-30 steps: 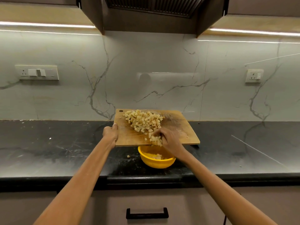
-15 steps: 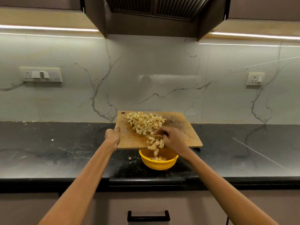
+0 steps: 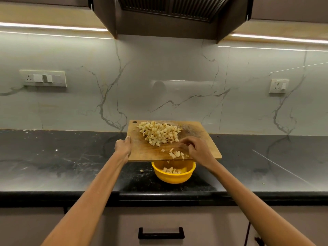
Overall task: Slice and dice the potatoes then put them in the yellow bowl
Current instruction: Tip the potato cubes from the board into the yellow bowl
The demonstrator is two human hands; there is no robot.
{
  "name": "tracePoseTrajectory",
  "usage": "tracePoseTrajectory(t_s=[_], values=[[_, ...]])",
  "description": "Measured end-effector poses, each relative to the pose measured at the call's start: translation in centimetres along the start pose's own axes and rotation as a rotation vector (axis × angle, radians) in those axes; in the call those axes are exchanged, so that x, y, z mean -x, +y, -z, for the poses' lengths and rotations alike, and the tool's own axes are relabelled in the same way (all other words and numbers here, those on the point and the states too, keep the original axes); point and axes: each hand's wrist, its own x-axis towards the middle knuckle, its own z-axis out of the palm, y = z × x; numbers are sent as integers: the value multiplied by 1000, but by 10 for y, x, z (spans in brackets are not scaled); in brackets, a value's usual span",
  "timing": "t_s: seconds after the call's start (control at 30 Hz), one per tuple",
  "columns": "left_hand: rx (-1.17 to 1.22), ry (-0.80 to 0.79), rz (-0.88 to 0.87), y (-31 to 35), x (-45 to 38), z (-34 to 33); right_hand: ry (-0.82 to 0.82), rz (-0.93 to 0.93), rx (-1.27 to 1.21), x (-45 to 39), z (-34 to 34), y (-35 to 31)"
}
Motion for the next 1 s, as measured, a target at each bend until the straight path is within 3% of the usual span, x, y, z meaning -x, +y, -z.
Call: tracePoseTrajectory(t_s=[0.07,0.17,0.37,0.53,0.67,0.8,0.9,1.0], values=[[-2,0,-6,1,0,0,-70,-28,64,6,-9,4],[-7,9,-20,1,-1,-1,-186,75,40,22,-20,-11],[-6,4,-16,2,0,0,-176,136,-55,-4,-22,-29],[5,19,-31,0,-2,1,-297,252,26,5,-35,-28],[13,32,-25,0,-3,0,-84,147,-105,0,-20,-21],[18,4,-12,-1,-1,1,196,-35,-82,-36,-14,1],[19,-21,-8,-1,-1,1,85,-255,-74,-62,-14,14],[7,-30,-8,0,-1,2,-52,-269,-49,-77,-22,16]])
